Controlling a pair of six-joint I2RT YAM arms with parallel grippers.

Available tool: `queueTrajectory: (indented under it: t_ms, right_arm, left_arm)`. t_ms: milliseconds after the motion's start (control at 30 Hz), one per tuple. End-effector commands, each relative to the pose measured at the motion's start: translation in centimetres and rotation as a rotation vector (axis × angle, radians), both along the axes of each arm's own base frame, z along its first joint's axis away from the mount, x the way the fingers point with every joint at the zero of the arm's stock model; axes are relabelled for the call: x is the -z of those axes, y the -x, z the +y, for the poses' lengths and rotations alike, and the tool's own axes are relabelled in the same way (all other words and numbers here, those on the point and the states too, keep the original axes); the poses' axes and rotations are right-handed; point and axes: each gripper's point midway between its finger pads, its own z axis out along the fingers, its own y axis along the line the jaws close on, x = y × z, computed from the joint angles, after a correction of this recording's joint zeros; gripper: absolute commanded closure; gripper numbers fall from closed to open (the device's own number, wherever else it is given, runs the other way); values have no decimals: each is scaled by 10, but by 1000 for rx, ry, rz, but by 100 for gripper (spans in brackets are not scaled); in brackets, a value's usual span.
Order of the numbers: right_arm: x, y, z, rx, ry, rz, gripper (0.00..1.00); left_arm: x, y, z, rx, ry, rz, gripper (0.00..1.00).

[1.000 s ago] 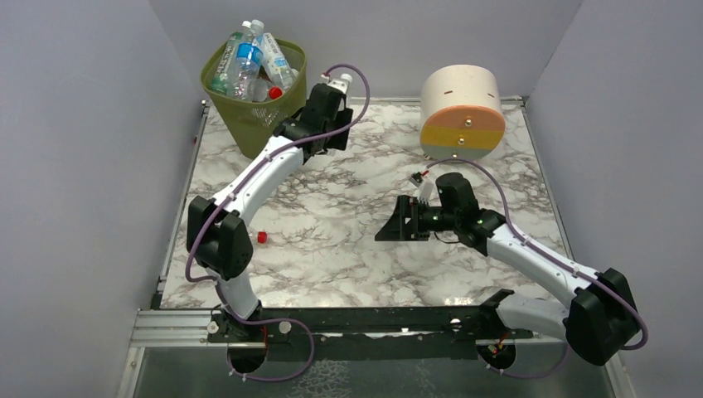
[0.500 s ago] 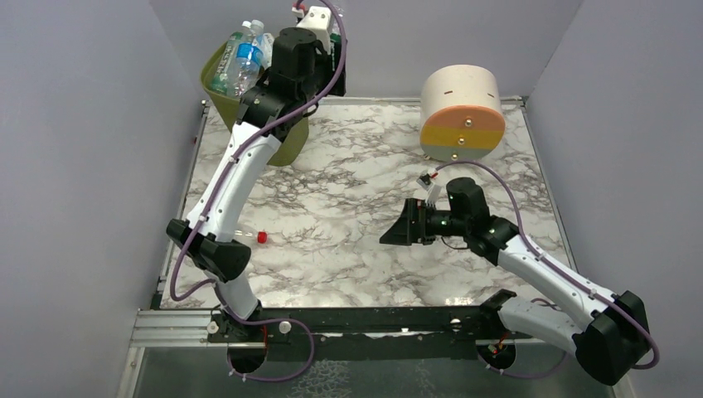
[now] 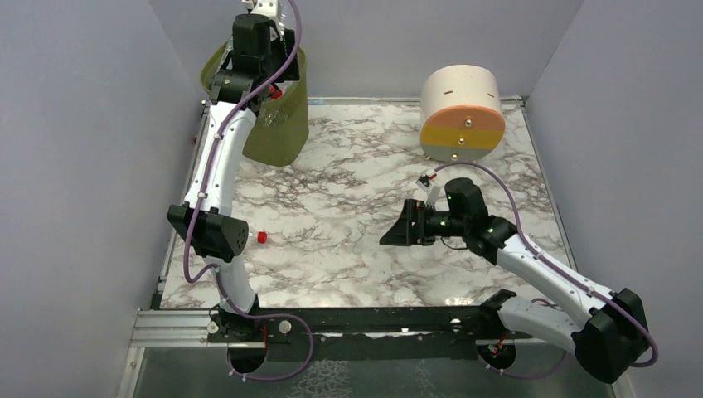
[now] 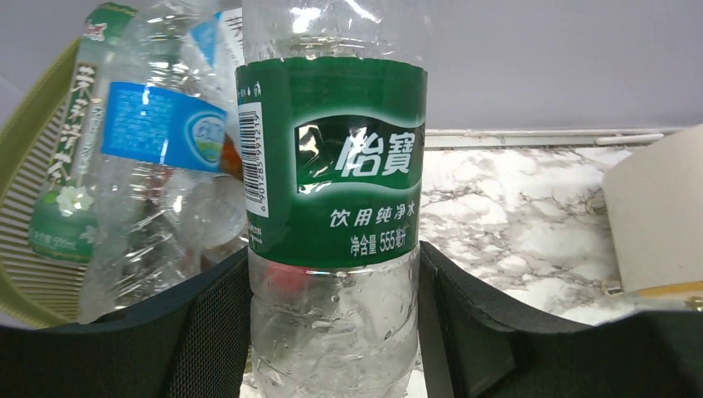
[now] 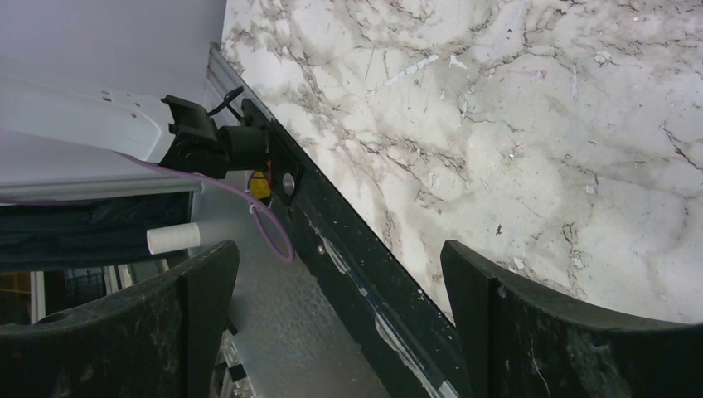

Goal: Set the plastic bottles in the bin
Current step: Place the plastic bottle in the trash bin.

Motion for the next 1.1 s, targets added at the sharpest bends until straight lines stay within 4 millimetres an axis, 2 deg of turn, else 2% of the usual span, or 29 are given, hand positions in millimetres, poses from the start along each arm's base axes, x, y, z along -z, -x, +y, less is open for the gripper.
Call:
queueTrajectory:
  t_ms: [0, 367, 600, 767, 1067]
  right_arm:
    - [3, -1, 2, -5, 8, 4, 6]
    - [9, -2, 6, -16, -1, 21, 6]
    - [10, 1, 3, -15, 5, 21, 6]
    - [15, 2, 3, -13, 2, 31, 6]
    - [13, 0, 5, -19, 0, 28, 6]
  left_arm:
    - [-11, -2, 12, 1, -16, -34, 37]
    - [27, -9, 39, -77, -150, 25, 37]
    - [37, -19, 60, -114, -171, 31, 37]
    - [43, -22, 65, -117, -180, 41, 37]
    - [50, -17, 64, -111, -170, 60, 23]
